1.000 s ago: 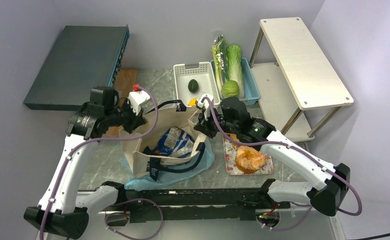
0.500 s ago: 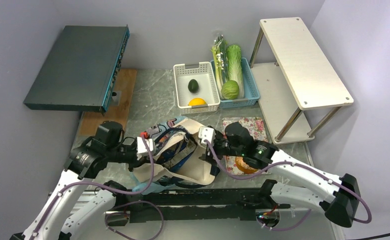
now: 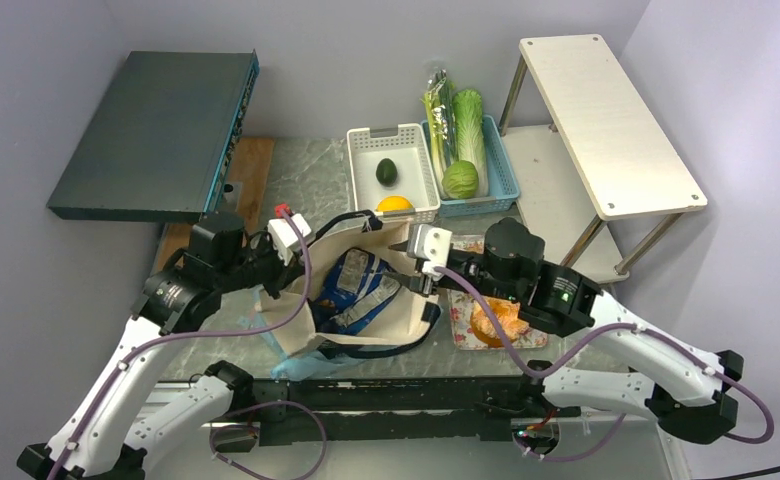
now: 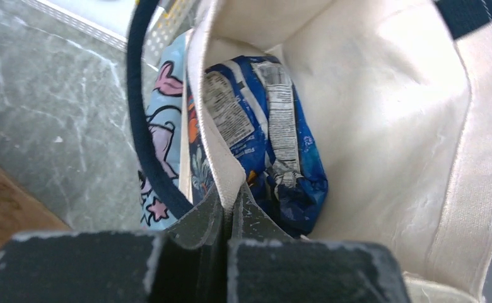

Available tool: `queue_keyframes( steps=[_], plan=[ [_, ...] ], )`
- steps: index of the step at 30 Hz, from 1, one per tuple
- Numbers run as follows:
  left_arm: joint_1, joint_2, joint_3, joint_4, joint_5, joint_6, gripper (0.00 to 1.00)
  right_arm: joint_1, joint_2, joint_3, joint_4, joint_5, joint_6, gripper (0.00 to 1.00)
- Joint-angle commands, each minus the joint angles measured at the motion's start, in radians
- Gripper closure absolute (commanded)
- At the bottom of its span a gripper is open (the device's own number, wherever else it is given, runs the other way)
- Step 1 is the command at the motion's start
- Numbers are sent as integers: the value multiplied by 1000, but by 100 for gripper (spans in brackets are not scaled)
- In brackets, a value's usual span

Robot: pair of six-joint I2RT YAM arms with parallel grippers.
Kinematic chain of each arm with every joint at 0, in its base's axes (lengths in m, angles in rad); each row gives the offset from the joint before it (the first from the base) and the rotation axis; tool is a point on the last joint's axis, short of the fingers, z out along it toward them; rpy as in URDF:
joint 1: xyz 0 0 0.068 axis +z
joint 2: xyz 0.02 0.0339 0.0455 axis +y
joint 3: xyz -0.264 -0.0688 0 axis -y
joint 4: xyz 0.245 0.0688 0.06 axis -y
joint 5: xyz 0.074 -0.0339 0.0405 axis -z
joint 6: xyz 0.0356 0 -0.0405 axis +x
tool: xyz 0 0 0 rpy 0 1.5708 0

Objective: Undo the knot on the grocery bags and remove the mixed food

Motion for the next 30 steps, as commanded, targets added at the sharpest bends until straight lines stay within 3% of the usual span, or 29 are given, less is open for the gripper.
queue_keyframes(
  steps=[1,5,7,11,17,23,26,30],
  plan=[
    [-2,-48,44,182,-38,-8,100,30,92,27,5,-43,-12,61],
    [-2,-67,31,214,-72,1,100,70,217,11,29,-73,-37,75],
    [-2,-62,38,207,-115,0,100,101,252,-29,23,-100,-85,77],
    [-1,-84,7,255,-184,-28,100,204,230,-210,119,-73,-248,58],
    [21,-78,-3,272,-203,-57,100,219,295,-284,161,-181,-499,44],
    [28,-101,-18,258,-76,-10,100,256,358,-393,149,-154,-763,28],
    [27,-157,-51,235,55,106,100,291,406,-498,270,-69,-835,17],
    [27,-216,-89,202,41,151,100,321,497,-533,324,9,-931,13]
  ],
)
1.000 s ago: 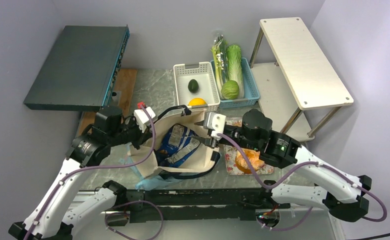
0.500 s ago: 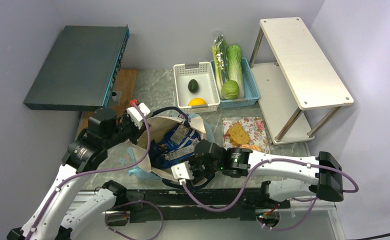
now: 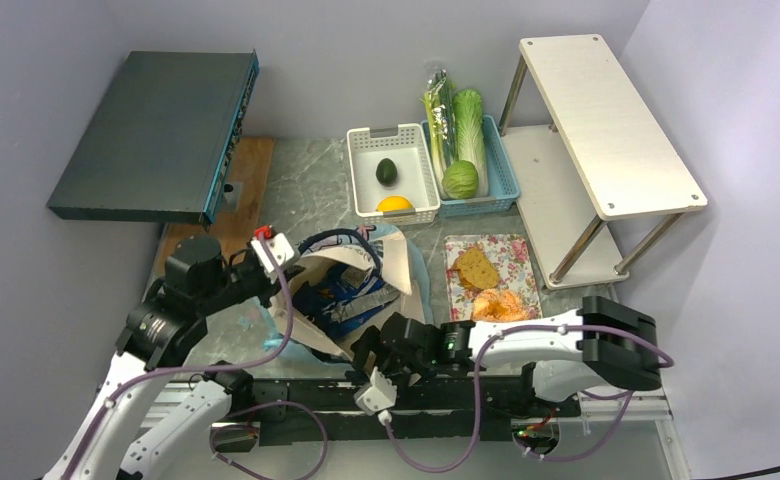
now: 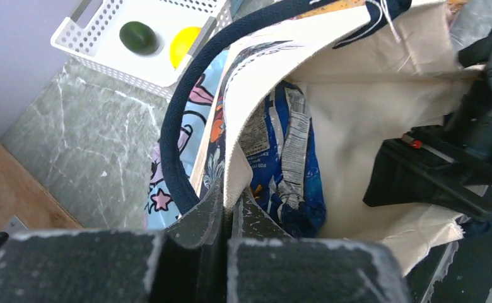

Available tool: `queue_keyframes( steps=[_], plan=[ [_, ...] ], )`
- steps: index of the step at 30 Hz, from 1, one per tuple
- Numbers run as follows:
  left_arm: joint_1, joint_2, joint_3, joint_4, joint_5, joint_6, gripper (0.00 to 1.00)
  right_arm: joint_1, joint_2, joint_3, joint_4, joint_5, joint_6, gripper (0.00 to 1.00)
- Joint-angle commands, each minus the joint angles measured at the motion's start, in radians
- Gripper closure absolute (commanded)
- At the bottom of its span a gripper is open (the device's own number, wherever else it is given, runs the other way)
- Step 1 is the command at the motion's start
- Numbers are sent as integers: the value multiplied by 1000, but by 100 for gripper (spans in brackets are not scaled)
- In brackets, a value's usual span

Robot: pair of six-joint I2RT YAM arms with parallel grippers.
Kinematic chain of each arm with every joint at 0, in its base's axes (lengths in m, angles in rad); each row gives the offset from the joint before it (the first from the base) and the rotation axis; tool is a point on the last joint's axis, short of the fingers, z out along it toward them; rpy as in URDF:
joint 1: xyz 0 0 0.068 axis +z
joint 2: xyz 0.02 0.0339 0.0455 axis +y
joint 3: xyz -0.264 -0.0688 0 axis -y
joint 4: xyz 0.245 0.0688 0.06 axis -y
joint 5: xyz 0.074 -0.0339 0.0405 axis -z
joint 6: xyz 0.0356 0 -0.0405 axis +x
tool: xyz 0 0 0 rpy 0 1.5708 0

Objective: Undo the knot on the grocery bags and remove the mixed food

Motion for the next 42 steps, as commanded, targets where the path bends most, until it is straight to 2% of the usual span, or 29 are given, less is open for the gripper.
queue_keyframes(
  steps=[1,5,8,15,18,22,26,29,32,36,42],
  plan=[
    [5,-64,1,49,62,114,100,42,120,-20,20,92,-170,12],
    [5,-77,3,-4,123,173,100,82,227,28,101,188,-253,12],
    [1,-87,4,-51,158,236,100,90,246,72,194,248,-274,14],
    [0,-148,-42,-162,187,425,100,89,109,136,329,230,-222,12],
    [0,-173,-57,-177,175,472,100,74,51,142,329,203,-143,11],
    [1,-165,-51,-174,172,473,100,-3,-1,194,246,137,58,16],
    [0,-152,-42,-136,167,416,100,-18,35,181,236,176,85,30],
    [0,-135,-29,-113,168,356,100,-19,114,204,229,227,152,34],
    [1,-106,-5,-104,174,290,100,-38,194,244,220,247,228,32],
    [1,-79,24,-84,180,236,100,-79,276,299,228,255,322,17],
    [1,-73,34,-79,192,205,100,-136,400,367,238,233,351,17]
  ],
)
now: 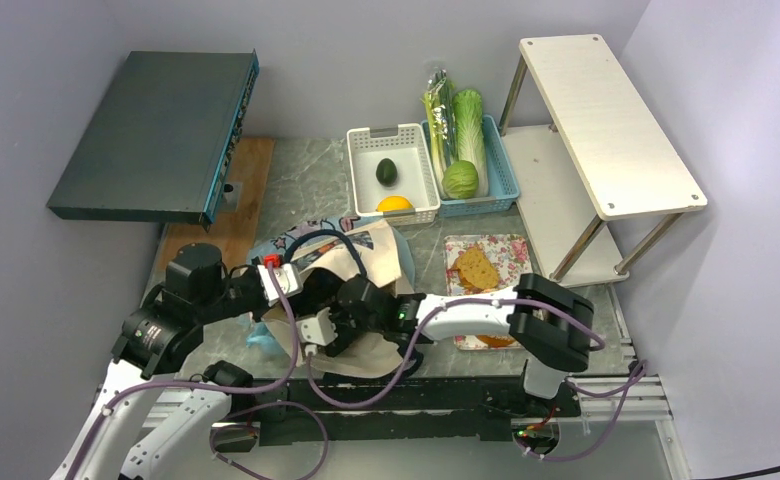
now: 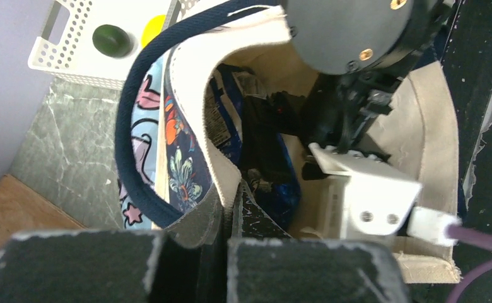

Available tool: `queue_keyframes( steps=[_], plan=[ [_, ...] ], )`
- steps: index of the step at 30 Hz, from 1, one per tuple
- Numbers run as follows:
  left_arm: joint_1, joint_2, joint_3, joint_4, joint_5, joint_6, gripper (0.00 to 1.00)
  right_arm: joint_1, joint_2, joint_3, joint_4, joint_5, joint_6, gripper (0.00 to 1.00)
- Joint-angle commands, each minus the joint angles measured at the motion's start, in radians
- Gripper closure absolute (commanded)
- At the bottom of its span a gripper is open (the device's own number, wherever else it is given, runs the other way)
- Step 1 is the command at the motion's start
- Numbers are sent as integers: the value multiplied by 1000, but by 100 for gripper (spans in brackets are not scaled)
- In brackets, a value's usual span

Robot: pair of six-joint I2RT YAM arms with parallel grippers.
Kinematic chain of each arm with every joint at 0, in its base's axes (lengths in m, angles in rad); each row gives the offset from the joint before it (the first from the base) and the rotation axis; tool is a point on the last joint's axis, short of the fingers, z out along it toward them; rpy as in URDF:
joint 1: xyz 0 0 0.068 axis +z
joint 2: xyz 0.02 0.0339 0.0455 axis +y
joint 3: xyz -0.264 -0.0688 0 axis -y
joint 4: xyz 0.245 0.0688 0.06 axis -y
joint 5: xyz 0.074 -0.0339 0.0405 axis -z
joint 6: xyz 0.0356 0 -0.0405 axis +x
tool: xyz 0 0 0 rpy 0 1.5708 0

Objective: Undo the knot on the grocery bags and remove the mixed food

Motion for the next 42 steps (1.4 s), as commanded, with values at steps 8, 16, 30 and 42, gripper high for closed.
queue_keyframes(
  steps=[8,16,30,42],
  plan=[
    [-3,-18,48,59,69,-53,100,-61,250,181,-80,-95,77,20],
    [-3,-28,38,40,42,-49,100,-82,385,275,-213,-122,137,52],
    [-3,-95,-22,18,-82,-51,100,-83,-136,78,19,-185,431,100],
    [-2,-58,-12,39,-165,-112,100,-83,-335,127,-44,-339,568,100]
  ],
)
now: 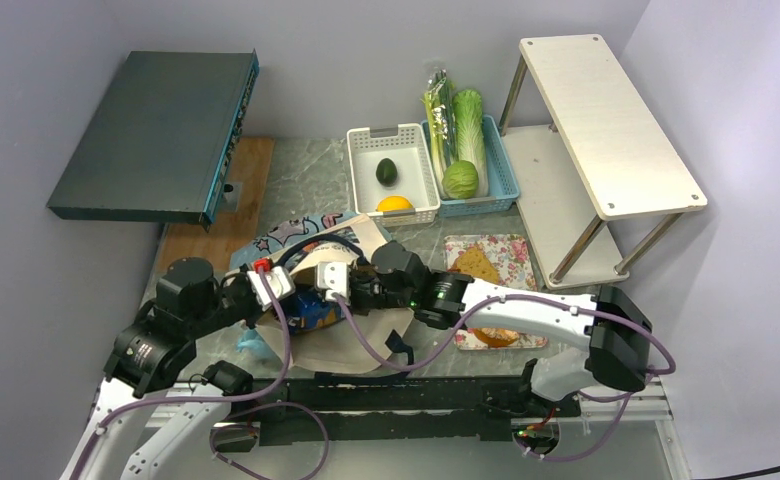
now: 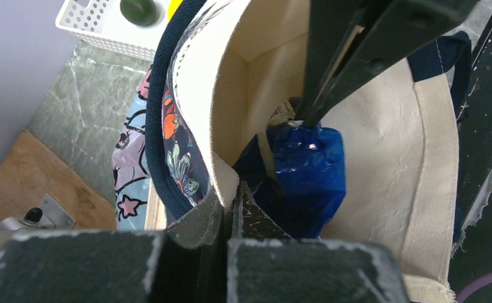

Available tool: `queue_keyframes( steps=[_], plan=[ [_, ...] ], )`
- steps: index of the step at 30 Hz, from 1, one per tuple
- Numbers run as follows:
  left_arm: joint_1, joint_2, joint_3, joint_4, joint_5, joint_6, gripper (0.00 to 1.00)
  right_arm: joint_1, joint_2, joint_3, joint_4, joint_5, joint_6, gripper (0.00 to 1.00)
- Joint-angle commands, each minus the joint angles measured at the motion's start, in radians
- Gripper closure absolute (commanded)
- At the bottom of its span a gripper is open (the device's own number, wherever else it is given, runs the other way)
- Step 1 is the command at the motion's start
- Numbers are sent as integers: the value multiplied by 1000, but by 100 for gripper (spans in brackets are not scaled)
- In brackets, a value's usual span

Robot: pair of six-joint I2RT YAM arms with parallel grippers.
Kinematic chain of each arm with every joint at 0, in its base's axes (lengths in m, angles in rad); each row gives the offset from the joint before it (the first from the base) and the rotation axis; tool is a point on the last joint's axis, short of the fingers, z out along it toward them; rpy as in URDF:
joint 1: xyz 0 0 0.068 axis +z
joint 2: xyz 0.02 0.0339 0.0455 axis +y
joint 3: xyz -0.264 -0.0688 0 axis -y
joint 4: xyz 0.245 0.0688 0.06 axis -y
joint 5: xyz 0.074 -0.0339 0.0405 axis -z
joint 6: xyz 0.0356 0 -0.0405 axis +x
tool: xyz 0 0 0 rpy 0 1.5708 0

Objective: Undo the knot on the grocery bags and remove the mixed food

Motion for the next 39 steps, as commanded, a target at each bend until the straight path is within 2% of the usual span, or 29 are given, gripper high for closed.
queue_keyframes(
  steps=[1,4,11,13,16,20,22,25,27,29,32,33,36,39],
  plan=[
    [-1,46,39,61,-30,-52,100,3,-92,70,-2,-80,103,100],
    [9,89,98,68,55,-83,100,-6,-123,98,-40,-72,142,100],
    [28,192,271,30,390,-133,100,-28,-230,115,-138,-23,174,100],
    [29,226,311,23,425,-168,100,-28,-249,119,-165,-6,177,100],
    [43,270,321,-22,353,-150,100,-31,-264,119,-181,9,173,100],
    [71,322,236,-24,89,-101,100,-43,-273,142,-201,14,178,100],
    [103,360,221,-29,12,-95,98,-55,-278,150,-214,15,183,100],
    [161,402,242,-45,72,-89,82,-80,-288,149,-230,13,200,100],
    [177,416,258,-54,135,-85,60,-98,-295,152,-237,11,207,100],
    [178,428,283,-68,165,-77,33,-115,-300,166,-244,10,208,100],
    [186,449,360,-108,241,-65,7,-135,-302,194,-247,11,201,100],
    [186,458,392,-119,272,-61,1,-141,-302,202,-245,10,198,100],
    [186,486,484,-138,344,-60,1,-155,-293,219,-227,12,182,100],
    [186,508,544,-145,357,-52,1,-178,-279,235,-217,11,171,100]
  ],
)
